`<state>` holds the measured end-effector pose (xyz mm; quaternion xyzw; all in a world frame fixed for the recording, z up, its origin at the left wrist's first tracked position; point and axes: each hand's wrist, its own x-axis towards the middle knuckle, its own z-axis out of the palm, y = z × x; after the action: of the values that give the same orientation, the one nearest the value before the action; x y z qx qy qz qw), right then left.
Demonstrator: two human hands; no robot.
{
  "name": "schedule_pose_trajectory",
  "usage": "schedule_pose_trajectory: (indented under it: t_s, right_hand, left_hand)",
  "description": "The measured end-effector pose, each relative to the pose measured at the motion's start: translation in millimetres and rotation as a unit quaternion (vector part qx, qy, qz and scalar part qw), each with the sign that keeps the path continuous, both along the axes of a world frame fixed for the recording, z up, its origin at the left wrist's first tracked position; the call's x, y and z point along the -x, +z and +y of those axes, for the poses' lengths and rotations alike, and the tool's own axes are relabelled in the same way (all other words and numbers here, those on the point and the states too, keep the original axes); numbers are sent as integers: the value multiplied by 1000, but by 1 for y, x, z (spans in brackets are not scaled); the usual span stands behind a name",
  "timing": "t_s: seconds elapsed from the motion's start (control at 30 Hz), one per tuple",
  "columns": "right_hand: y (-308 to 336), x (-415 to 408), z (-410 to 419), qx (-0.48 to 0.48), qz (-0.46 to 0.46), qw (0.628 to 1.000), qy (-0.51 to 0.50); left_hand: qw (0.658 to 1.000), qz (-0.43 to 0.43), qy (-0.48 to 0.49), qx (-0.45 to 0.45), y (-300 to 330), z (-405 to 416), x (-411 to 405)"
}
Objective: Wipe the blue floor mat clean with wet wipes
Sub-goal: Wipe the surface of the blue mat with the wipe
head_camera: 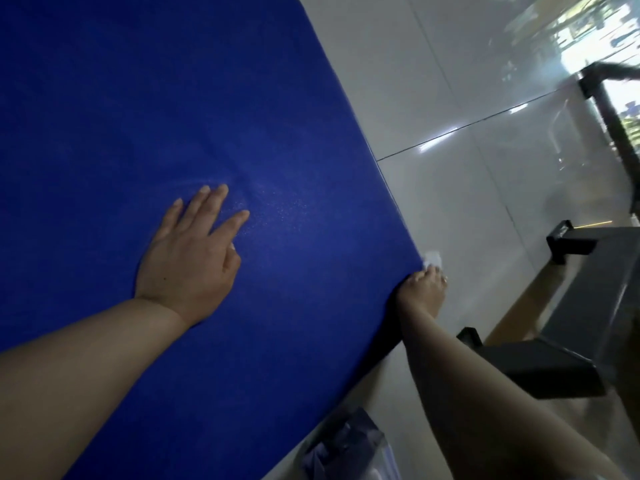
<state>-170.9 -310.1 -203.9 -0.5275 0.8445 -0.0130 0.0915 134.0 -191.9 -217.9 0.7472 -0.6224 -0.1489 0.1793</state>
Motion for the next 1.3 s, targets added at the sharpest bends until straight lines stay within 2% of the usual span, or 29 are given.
schedule_pose_trajectory:
  t_s: [0.1, 0.27, 0.43, 0.7, 0.83, 1.03, 1.2, 1.3]
  right_hand:
    - [-7, -17, 32, 45, -21, 993, -108]
    - [-8, -21, 46, 27, -10, 997, -68]
    - [0, -36, 49, 21, -25, 992, -123]
    - [0, -74, 114, -13, 15, 999, -27]
    - [-3, -83, 136, -16, 19, 999, 47]
    - [5, -97, 146, -15, 15, 998, 55]
    - [7, -122, 175, -31, -12, 996, 81]
    - [9, -141, 202, -27, -65, 989, 131]
  left_hand:
    - [1000, 6, 2, 3, -1, -2, 1]
    - [1000, 15, 0, 6, 2, -1, 0]
    - [999, 26, 2, 20, 3, -1, -1]
    - [993, 96, 19, 61, 4, 17, -7]
    - [998, 33, -12, 54, 0, 58, -17]
    - [996, -54, -60, 49, 0, 119, -23]
    - [998, -63, -25, 18, 2, 165, -27]
    - [997, -76, -12, -2, 6, 201, -36]
